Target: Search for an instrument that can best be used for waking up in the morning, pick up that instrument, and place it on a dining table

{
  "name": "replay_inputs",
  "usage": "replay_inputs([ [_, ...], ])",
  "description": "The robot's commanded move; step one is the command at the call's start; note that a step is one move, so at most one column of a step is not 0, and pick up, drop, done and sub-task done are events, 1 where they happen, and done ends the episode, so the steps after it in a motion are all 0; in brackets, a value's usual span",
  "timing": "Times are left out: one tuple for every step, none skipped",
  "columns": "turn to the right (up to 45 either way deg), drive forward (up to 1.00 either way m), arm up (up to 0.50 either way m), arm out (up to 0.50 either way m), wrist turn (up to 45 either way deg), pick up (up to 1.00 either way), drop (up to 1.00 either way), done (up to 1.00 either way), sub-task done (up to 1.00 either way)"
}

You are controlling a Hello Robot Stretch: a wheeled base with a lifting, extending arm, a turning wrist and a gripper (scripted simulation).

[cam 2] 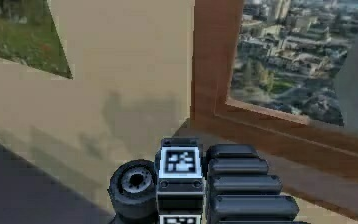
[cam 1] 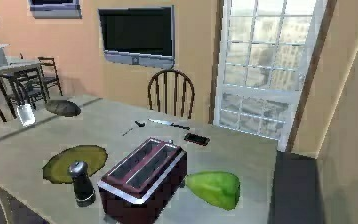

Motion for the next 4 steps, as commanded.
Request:
replay_inputs([
  [-45.0,0.0,0.0,0.0,0.0,0.0,0.0,0.0,0.0],
  [-24.0,0.0,0.0,0.0,0.0,0.0,0.0,0.0,0.0],
  [0.0,0.3,0.0,0.0,0.0,0.0,0.0,0.0,0.0],
  [-18.0,0.0,0.0,0.0,0.0,0.0,0.0,0.0,0.0],
])
